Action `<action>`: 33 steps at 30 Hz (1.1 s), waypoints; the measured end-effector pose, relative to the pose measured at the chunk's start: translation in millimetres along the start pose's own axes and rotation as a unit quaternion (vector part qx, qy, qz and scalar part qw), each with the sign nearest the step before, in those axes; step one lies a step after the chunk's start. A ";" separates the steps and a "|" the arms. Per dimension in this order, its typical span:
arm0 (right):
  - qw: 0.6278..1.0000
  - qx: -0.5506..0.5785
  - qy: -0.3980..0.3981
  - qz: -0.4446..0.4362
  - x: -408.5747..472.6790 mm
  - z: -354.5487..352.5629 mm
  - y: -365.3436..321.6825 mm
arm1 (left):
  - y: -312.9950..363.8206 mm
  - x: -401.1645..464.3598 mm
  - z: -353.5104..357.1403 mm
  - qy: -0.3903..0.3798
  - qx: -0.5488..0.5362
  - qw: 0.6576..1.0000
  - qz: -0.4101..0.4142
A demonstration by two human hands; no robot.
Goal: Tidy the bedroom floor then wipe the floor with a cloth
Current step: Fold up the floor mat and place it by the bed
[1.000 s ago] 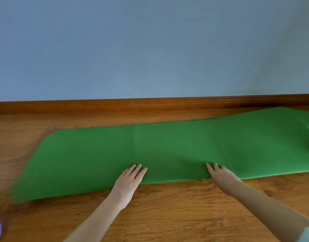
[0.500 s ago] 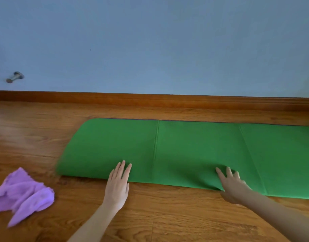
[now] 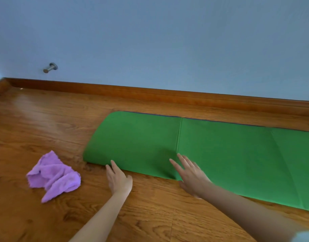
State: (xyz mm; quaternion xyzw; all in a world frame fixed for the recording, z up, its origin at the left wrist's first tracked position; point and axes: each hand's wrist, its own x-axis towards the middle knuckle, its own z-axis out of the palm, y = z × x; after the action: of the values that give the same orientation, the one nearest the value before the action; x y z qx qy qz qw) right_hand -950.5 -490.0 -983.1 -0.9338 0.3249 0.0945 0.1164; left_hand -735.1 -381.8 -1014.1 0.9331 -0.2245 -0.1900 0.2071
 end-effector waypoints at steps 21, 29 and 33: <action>0.987 -0.037 0.147 0.061 22.7 17.4 5.8 | 8.6 27.7 -23.8 0.055 0.247 0.938 0.238; 0.959 0.039 0.277 0.039 19.9 -20.0 14.2 | 45.9 54.8 -61.3 0.132 0.246 0.913 0.298; 0.967 0.024 0.244 0.073 12.6 -26.7 16.1 | 55.4 46.1 -70.8 0.140 0.182 0.932 0.281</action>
State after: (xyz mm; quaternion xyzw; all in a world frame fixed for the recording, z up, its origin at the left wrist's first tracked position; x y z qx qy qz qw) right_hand -948.3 -517.1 -963.3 -0.8992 0.4132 -0.1357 0.0490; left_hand -684.1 -428.5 -940.4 0.8710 -0.4764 0.0529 0.1080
